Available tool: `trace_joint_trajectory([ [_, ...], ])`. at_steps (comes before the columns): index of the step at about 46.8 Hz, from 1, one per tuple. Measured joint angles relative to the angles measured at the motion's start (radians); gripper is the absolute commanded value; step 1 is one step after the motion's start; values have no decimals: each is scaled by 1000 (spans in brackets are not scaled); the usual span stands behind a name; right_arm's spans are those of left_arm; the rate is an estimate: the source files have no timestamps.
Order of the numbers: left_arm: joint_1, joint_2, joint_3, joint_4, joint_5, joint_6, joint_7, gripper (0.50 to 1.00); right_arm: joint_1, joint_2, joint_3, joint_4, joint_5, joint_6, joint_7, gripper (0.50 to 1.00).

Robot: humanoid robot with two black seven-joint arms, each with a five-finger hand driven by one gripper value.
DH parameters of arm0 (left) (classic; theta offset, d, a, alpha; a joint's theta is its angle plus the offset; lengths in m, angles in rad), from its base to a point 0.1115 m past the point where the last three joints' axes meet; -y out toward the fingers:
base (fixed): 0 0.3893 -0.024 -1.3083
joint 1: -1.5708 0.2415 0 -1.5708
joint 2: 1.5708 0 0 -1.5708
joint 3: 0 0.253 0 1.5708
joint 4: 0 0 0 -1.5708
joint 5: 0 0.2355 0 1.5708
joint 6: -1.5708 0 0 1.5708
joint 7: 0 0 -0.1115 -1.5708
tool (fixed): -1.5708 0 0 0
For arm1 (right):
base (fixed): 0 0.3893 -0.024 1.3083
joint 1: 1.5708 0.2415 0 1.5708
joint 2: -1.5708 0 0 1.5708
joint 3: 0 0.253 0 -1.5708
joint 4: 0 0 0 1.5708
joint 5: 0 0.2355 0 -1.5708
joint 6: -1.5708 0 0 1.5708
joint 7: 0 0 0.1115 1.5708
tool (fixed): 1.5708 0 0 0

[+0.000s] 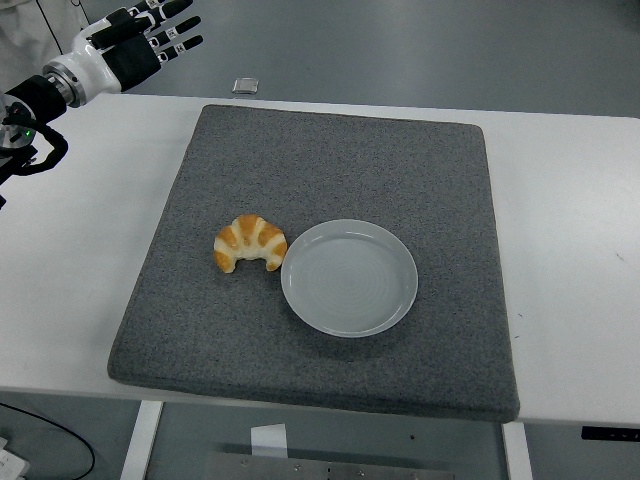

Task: Place the bread on the plate

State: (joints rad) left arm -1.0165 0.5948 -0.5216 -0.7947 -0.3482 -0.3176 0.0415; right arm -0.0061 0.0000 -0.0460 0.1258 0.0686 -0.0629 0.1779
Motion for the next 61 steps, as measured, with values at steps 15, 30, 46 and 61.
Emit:
trace_joint_trajectory([
  [15, -6, -15, 3, 1, 1, 2, 0, 999, 0, 0, 0, 0, 0, 0, 0, 932],
  [30, -28, -28, 21, -27, 64, 56, 1, 999, 0, 0, 0, 0, -1, 0, 0, 932],
  [46, -19, 37, 29, -228, 378, 105, -33, 994, 0, 0, 0, 0, 0, 0, 0, 932],
  [61, -24, 167, 132, -476, 832, 196, -78, 990, 0, 0, 0, 0, 0, 0, 0, 932],
])
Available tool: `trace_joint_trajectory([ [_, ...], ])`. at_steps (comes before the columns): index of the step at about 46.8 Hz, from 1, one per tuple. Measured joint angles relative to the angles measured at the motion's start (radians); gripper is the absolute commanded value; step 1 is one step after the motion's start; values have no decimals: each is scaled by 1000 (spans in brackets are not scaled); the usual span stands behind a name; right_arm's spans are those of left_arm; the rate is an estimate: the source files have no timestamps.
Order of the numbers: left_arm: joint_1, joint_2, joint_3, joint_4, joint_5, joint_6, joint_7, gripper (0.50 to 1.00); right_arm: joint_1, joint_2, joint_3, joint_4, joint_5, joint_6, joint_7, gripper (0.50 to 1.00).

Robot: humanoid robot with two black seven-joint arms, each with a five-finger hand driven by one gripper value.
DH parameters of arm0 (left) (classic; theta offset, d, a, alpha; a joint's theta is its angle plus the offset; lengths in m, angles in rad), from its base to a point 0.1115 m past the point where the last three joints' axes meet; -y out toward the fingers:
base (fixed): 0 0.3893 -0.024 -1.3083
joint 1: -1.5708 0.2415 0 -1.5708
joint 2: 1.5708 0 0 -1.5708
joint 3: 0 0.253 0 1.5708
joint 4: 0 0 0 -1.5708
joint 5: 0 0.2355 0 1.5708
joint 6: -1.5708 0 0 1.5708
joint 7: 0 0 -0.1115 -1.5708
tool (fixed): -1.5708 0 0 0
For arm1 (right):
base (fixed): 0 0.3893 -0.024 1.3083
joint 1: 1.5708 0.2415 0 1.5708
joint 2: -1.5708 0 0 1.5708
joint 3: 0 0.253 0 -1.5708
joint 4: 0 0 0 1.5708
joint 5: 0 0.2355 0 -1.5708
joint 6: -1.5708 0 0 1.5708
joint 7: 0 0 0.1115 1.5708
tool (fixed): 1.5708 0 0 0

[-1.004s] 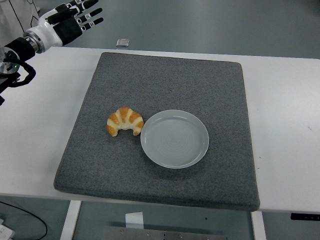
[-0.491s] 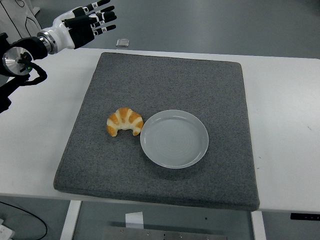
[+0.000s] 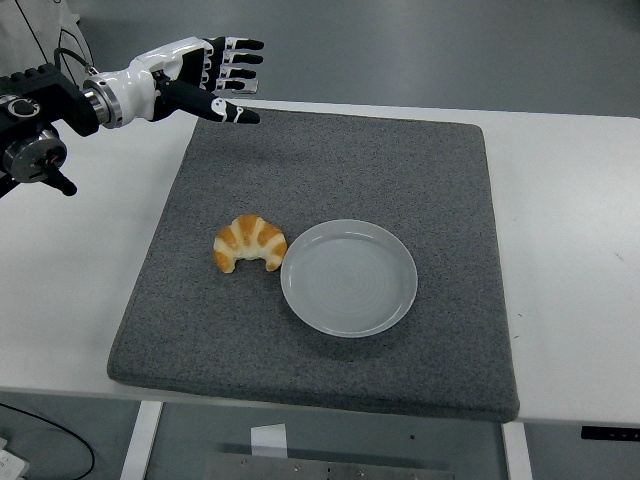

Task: Place the bread on the plate

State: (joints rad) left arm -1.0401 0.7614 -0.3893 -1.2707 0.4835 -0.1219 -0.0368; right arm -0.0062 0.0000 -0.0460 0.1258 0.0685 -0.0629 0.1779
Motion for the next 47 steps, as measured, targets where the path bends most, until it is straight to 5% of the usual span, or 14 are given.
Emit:
trace_joint_trajectory([
  [23, 4, 135, 79, -215, 369, 6, 0, 984, 0, 0, 0, 0, 0, 0, 0, 932],
  [47, 6, 118, 226, -273, 663, 155, 12, 979, 0, 0, 0, 0, -1, 0, 0, 932],
])
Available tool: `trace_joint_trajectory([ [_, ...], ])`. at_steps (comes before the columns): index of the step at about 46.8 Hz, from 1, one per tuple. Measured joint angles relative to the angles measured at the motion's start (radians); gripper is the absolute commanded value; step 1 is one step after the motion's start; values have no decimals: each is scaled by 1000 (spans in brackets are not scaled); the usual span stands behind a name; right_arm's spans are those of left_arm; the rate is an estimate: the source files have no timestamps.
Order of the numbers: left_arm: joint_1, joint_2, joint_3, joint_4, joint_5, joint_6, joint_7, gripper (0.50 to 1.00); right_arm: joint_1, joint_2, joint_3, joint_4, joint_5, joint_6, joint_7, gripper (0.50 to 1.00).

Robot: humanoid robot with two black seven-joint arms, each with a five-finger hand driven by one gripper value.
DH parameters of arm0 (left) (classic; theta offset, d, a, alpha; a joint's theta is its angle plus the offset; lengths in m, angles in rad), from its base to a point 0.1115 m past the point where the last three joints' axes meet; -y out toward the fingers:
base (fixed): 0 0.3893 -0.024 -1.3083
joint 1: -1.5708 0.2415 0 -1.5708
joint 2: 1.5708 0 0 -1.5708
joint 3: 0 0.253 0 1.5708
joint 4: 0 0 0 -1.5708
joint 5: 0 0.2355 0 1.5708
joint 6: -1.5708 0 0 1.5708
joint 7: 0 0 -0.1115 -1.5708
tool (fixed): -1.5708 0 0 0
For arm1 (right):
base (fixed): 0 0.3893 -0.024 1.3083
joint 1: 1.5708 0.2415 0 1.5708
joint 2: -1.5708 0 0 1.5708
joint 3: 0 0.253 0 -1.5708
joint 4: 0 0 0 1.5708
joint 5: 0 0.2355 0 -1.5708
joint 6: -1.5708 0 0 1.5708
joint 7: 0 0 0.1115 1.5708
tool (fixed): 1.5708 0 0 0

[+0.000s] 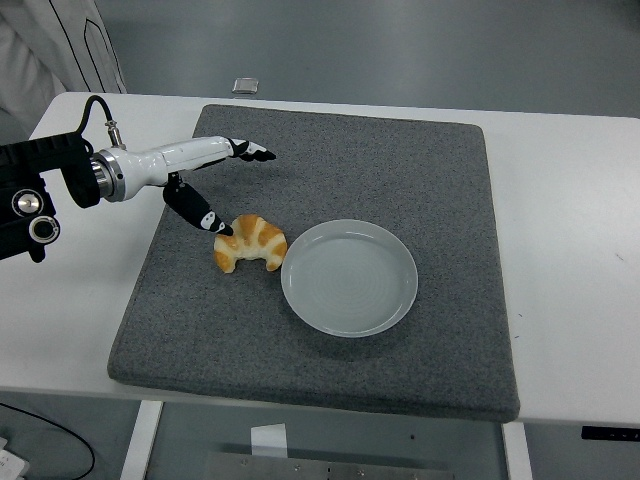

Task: Place the bread on the plate

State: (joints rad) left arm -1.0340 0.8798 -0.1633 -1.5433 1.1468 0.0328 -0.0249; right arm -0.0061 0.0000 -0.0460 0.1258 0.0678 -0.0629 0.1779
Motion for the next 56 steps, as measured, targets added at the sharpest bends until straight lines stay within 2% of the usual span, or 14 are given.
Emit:
trace_joint_trajectory([
  [15, 13, -56, 65, 7, 77, 56, 0, 979, 0, 0, 0, 0, 0, 0, 0, 932],
  [27, 39, -91, 68, 49, 103, 63, 0, 979, 0, 0, 0, 0, 1, 0, 0, 932],
  [35, 53, -118, 73, 74, 119, 96, -1, 979, 0, 0, 0, 0, 1, 0, 0, 932],
  [56, 78, -177, 74, 138, 157, 108, -1, 979, 0, 0, 0, 0, 0, 0, 0, 932],
])
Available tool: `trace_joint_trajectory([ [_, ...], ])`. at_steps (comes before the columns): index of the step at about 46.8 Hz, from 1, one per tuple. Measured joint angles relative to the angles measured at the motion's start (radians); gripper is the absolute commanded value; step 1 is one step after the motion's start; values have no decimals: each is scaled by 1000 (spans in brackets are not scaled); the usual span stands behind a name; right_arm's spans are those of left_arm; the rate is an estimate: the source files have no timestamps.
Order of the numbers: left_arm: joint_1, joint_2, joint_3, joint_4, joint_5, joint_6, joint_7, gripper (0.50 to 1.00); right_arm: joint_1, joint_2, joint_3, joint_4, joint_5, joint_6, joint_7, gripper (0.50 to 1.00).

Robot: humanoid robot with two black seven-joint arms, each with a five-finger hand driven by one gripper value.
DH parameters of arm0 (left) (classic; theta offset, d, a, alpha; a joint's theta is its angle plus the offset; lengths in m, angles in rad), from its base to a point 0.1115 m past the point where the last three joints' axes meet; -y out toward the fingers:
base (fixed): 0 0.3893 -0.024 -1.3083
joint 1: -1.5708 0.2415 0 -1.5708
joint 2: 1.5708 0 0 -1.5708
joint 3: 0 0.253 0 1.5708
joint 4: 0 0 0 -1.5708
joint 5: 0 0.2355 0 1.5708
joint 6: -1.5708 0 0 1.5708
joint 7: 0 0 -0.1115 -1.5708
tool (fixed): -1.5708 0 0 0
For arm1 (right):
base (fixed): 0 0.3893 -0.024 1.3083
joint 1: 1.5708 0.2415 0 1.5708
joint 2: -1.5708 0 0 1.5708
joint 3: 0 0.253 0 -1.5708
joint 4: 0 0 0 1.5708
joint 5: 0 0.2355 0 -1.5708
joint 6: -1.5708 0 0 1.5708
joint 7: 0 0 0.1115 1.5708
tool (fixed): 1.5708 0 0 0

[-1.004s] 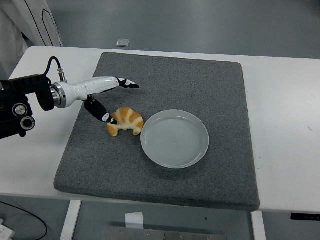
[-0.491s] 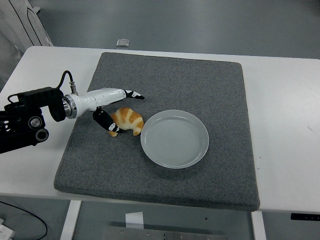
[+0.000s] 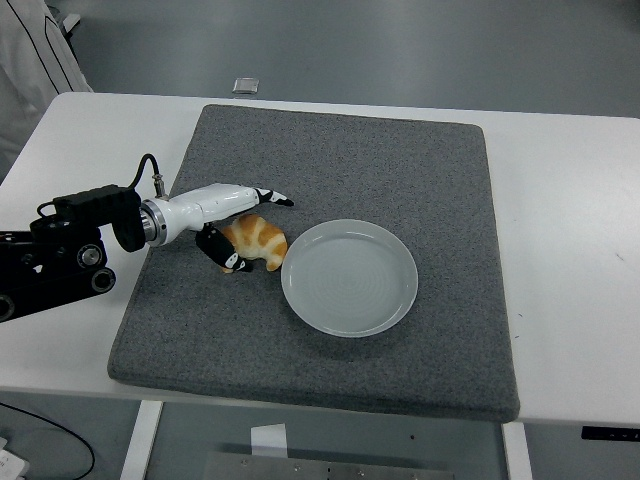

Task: Place the bread on the plate

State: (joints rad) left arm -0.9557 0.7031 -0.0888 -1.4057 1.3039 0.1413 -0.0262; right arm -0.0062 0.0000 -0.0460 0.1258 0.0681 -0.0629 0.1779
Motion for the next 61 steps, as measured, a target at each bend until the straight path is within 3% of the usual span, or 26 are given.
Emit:
trace_joint_trajectory([
  [15, 0, -2, 9, 2, 8, -7, -4, 956, 0, 0, 0, 0, 0, 0, 0, 932],
  [25, -1, -1, 11, 2, 11, -15, -4, 862, 0, 0, 0, 0, 1, 0, 0, 932],
  [44, -3, 1, 15, 1, 15, -20, -3, 851, 0, 0, 0, 0, 0, 0, 0, 932],
  [61, -3, 6, 17, 0, 18, -23, -4, 703, 0, 0, 0, 0, 0, 0, 0, 932],
])
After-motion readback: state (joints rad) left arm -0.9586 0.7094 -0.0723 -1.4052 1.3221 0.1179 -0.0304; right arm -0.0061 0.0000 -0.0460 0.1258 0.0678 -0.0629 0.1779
